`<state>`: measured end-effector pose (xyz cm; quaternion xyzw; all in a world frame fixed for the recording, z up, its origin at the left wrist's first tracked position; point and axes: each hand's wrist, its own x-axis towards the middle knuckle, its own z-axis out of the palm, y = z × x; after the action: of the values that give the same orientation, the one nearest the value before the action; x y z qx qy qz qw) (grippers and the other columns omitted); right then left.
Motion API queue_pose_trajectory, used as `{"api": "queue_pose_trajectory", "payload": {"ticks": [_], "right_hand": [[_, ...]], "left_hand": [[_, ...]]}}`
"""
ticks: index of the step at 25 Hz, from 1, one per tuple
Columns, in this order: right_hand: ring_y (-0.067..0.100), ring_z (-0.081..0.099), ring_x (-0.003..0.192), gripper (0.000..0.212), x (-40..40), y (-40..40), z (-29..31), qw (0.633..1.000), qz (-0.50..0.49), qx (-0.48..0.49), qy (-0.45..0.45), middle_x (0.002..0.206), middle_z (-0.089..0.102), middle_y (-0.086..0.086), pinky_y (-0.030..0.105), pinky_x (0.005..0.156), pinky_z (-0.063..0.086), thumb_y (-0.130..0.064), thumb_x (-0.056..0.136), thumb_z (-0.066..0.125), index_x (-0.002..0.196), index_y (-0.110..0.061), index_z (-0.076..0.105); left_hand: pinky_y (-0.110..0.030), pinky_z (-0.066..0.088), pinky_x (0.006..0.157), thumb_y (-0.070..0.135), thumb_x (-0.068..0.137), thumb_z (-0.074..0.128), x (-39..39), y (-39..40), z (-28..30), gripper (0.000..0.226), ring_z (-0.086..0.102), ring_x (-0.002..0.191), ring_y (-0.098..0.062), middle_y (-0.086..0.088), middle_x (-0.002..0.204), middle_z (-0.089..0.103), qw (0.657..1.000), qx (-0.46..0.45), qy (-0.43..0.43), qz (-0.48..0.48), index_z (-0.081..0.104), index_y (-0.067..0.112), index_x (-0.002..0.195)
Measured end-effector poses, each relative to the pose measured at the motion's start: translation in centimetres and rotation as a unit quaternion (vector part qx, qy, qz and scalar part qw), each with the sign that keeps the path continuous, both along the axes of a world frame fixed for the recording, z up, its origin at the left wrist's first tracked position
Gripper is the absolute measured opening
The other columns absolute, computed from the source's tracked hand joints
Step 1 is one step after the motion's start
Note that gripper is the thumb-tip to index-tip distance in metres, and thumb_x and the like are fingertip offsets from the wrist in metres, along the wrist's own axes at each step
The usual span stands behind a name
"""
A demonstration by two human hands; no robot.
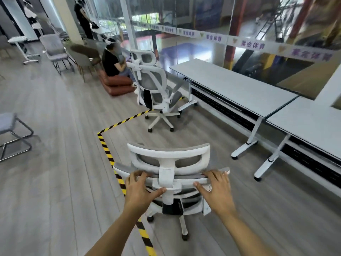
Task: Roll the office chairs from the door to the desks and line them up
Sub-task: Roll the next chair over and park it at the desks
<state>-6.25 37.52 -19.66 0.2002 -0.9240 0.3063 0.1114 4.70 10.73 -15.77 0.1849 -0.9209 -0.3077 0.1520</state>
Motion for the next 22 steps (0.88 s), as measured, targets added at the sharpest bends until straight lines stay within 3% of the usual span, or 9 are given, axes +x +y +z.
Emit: {"api": "queue_pose_trajectory", "payload": {"ticks": [7,12,16,22], "right_hand": [[0.012,0.047,0.120,0.040,-17.4,-8.5,-0.1,0.998,-0.062,0.010,0.008,0.117,0.056,-0.011,0.052,0.114,0.031,-0.061,0.089,0.061,0.114,-0.030,0.061],[0.012,0.046,0.120,0.044,-30.3,-14.0,0.0,0.994,-0.111,0.010,-0.002,0.116,0.054,-0.013,0.053,0.115,0.029,-0.064,0.091,0.054,0.118,-0.030,0.060],[0.011,0.045,0.118,0.049,-39.5,-17.5,0.7,0.989,-0.146,-0.001,-0.030,0.112,0.052,-0.014,0.050,0.118,0.025,-0.069,0.091,0.046,0.118,-0.031,0.060],[0.013,0.046,0.120,0.039,-49.7,-21.1,0.7,0.979,-0.199,-0.019,-0.029,0.114,0.052,-0.013,0.048,0.121,0.019,-0.060,0.092,0.054,0.114,-0.029,0.061]], "left_hand": [[-0.034,0.035,0.103,0.069,0.058,0.080,-21.2,-9.6,0.6,0.061,0.031,0.122,-0.020,0.008,0.123,0.041,0.998,0.009,0.012,-0.059,0.060,0.040,0.107],[-0.024,0.026,0.100,0.078,0.058,0.073,-38.0,-16.4,0.3,0.066,0.031,0.124,-0.018,0.009,0.123,0.041,0.991,0.002,-0.016,-0.134,0.057,0.040,0.109],[-0.026,0.027,0.101,0.077,0.058,0.073,-50.0,-20.2,0.7,0.070,0.035,0.124,-0.020,0.005,0.123,0.044,0.983,-0.009,-0.041,-0.177,0.056,0.036,0.112],[-0.027,0.026,0.102,0.070,0.059,0.078,-62.8,-23.2,1.3,0.066,0.034,0.127,-0.019,0.004,0.127,0.042,0.976,0.009,-0.045,-0.213,0.057,0.037,0.112]]}}
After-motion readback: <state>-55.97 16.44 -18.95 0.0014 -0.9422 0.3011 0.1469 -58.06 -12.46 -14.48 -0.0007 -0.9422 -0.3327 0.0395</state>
